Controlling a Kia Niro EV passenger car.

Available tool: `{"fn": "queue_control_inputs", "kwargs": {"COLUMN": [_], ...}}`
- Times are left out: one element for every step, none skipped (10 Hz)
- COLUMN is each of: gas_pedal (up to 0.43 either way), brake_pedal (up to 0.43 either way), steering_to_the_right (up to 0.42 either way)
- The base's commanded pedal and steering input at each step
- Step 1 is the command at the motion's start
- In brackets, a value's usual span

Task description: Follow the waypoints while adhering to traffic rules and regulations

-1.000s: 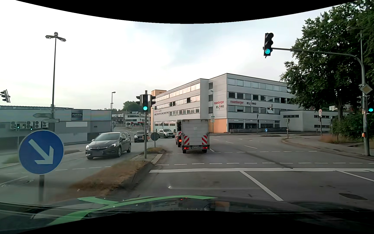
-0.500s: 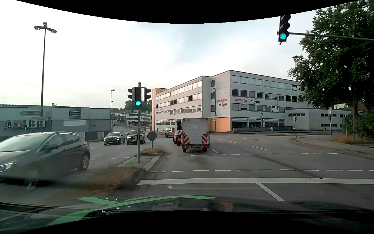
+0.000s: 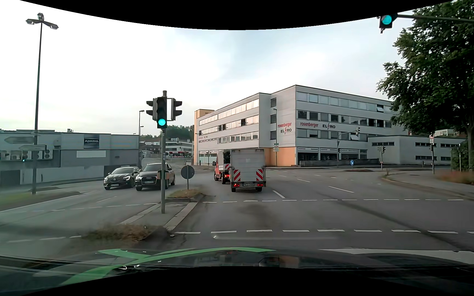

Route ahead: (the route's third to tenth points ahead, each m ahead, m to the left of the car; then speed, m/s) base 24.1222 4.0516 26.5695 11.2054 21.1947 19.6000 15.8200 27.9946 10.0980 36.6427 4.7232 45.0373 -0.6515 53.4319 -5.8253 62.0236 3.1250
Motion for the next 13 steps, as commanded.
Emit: {"fn": "queue_control_inputs", "kwargs": {"gas_pedal": [0.02, 0.02, 0.028, 0.028, 0.028, 0.028, 0.028, 0.047, 0.059, 0.059, 0.059, 0.059, 0.059], "brake_pedal": [0.0, 0.0, 0.0, 0.0, 0.0, 0.0, 0.0, 0.0, 0.0, 0.0, 0.0, 0.0, 0.0], "steering_to_the_right": [-0.02, -0.018, -0.018, -0.017, -0.012, -0.01, -0.009, -0.009, -0.009, -0.009, -0.009, -0.011, -0.013]}}
